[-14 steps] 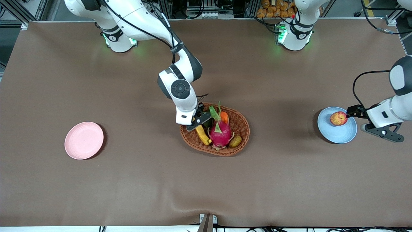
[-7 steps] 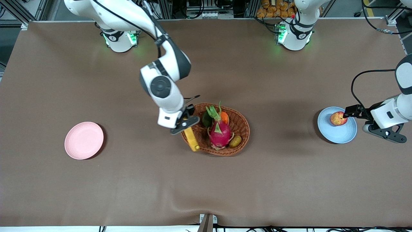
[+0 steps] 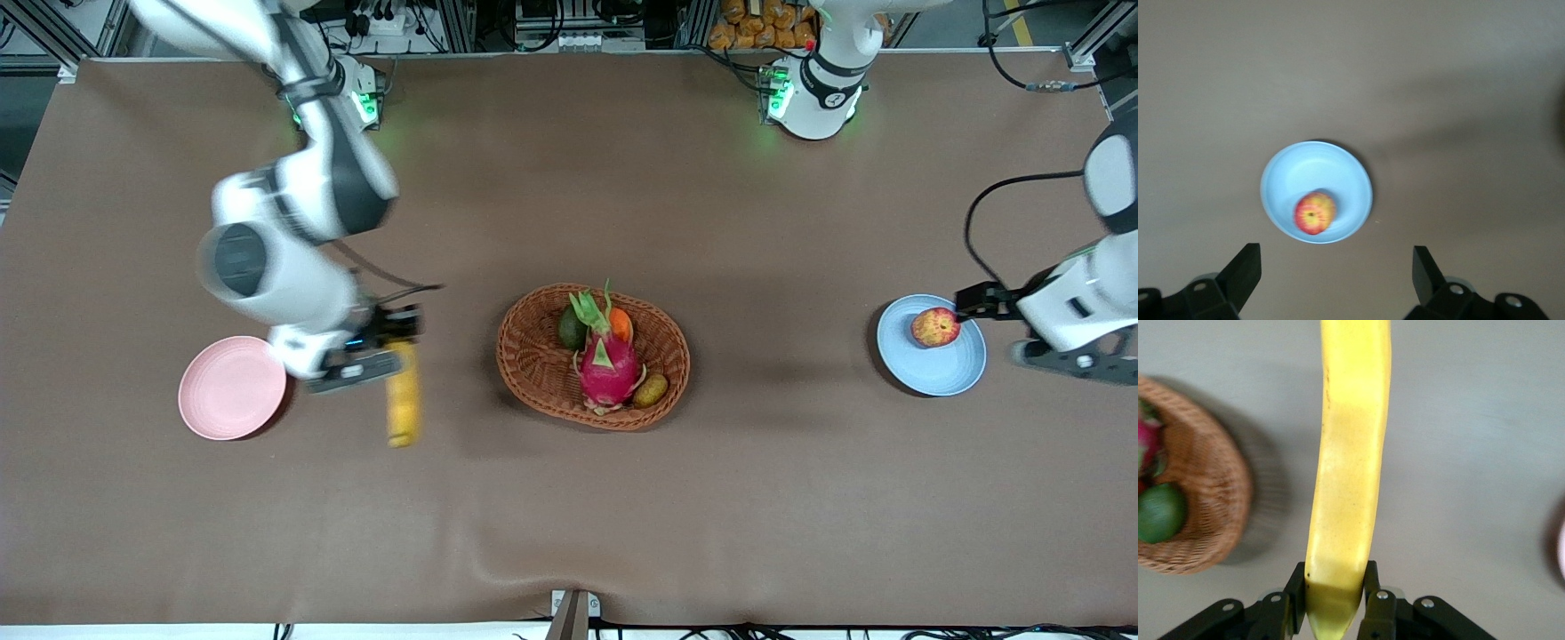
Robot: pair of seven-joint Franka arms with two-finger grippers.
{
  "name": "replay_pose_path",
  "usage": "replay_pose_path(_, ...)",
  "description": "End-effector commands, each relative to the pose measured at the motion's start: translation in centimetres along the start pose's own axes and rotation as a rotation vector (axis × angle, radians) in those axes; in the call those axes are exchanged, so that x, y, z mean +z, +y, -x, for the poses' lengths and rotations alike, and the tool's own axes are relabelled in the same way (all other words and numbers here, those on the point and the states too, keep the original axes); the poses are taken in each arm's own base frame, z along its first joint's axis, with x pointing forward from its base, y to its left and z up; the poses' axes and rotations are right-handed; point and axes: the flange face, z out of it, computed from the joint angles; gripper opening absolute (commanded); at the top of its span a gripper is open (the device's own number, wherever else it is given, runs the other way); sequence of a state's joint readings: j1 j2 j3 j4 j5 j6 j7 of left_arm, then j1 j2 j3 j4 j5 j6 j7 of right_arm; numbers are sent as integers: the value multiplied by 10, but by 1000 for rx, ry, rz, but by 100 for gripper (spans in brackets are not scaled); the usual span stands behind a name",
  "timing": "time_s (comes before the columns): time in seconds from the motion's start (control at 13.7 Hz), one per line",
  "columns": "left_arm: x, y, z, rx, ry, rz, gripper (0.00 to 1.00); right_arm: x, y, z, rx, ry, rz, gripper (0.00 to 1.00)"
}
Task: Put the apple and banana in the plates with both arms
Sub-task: 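Lift the banana with the right gripper and carry it toward the pink plate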
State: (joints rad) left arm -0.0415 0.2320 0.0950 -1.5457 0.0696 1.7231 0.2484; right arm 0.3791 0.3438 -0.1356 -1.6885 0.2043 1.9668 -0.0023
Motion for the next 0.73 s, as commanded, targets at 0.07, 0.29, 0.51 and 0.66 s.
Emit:
replay_pose_path(0.07,-49,14,21,-120,17,10,100,3,107,33,137,-50,-39,0)
replay_pose_path(0.29,-60,-13,44,-185,6,97,100,12,195,52,165,-123,-68,0)
replay_pose_path(0.51,-95,-6,74,-208,-5,108,100,50,251,63,210,-193,-83,0)
replay_pose_path(0.66,-111,-3,88,-266,1,104,100,76,280,67,213,-219,-97,0)
